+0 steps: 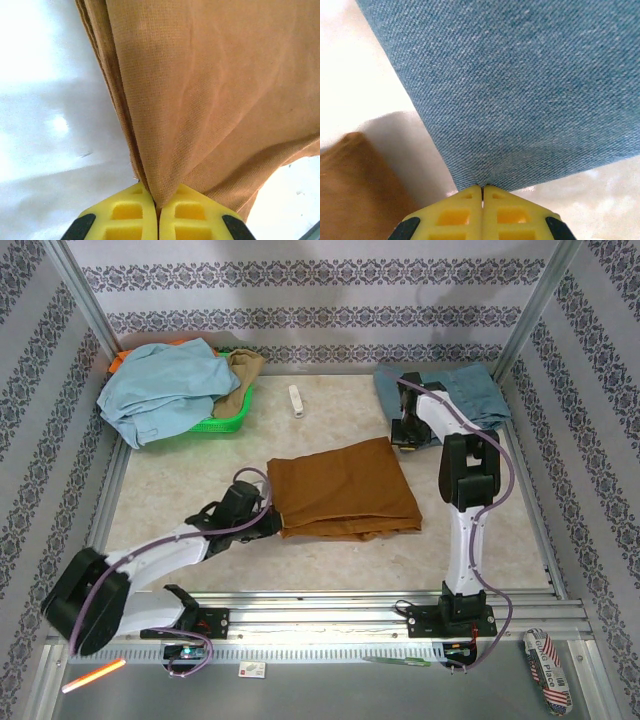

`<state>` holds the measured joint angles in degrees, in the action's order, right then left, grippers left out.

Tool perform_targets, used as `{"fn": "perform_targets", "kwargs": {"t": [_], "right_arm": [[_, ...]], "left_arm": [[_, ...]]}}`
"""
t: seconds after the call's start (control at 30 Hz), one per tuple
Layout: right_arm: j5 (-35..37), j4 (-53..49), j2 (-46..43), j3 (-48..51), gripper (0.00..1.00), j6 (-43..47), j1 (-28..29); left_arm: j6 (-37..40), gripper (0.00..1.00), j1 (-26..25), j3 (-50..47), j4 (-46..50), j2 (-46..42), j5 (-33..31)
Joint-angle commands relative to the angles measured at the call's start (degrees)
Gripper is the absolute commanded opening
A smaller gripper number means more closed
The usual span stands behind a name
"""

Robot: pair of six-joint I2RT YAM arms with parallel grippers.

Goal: Fold and stack the trousers

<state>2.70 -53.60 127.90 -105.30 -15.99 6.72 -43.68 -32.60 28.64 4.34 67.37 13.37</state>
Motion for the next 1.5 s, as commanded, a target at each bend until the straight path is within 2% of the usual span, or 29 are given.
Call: {"fn": "perform_targets", "kwargs": {"t": [0.0,0.13,0.27,0.47,0.57,0.6,0.63,0.67,0.7,0.73,0.8,0.87,1.0,1.13,1.23,1.33,1.47], "right_arm": [[-5.0,2.85,-4.29,5.93,0.0,-2.6,0.51],[-7.7,6.43,-9.08,14.4,0.0,-4.58,3.5],[-3.65,8.42,-14.82,21.71,0.0,-7.02,9.49],[-7.53,10.69,-16.9,24.45,0.0,-10.42,12.39],[-10.33,11.02,-15.55,23.02,0.0,-10.97,12.57],[-9.98,10.04,-14.96,22.05,0.07,-10.82,12.62],[-9.42,9.03,-14.63,21.11,0.28,-10.59,12.61],[-9.47,8.46,-15.0,20.92,0.34,-10.16,12.66],[-9.74,8.52,-16.05,21.35,0.34,-9.88,12.62],[-10.21,9.19,-17.84,22.48,0.35,-9.81,12.56],[-11.97,12.01,-22.11,25.92,0.39,-9.87,11.93],[-15.43,15.07,-25.45,30.58,0.44,-10.26,10.78],[-22.45,19.08,-31.36,37.93,0.52,-10.26,9.85],[-27.67,21.25,-34.46,42.46,0.6,-8.41,10.05],[-29.23,21.41,-32.66,43.65,0.63,-6.7,10.14],[-32.21,24.18,-30.43,45.3,0.69,-6.64,10.13],[-34.16,26.06,-27.94,46.13,0.69,-6.69,10.9]], "left_arm": [[1.84,0.0,2.31,-0.44,15.12,-4.25,-5.66],[1.17,0.0,3.86,-3.81,21.17,-6.42,-5.62],[-1.75,0.0,4.52,-7.31,23.18,-10.32,-9.14],[-4.27,0.0,7.41,-6.01,25.21,-14.41,-12.96],[-3.18,0.0,9.44,-4.55,25.24,-13.59,-12.16],[-2.8,0.0,9.94,-4.27,25.04,-13.01,-11.52],[-2.48,0.0,10.46,-4.05,24.85,-12.27,-10.68],[-2.3,0.0,10.9,-3.88,24.84,-11.52,-10.04],[-2.12,0.06,11.19,-3.72,25.06,-11.03,-9.86],[-1.88,0.3,11.47,-3.62,25.39,-10.7,-9.85],[-1.64,0.47,12.07,-3.47,26.08,-10.91,-9.74],[-1.25,0.68,12.59,-2.93,27.23,-11.68,-10.69],[0.32,0.83,14.45,-0.84,29.16,-12.32,-10.86],[2.61,0.86,16.37,1.23,27.79,-10.91,-9.68],[5.11,0.89,17.29,2.07,22.12,-6.66,-4.99],[6.32,0.85,17.75,3.68,18.49,-0.5,-2.71],[6.55,0.79,18.33,4.54,17.24,4.06,-3.43]]}}
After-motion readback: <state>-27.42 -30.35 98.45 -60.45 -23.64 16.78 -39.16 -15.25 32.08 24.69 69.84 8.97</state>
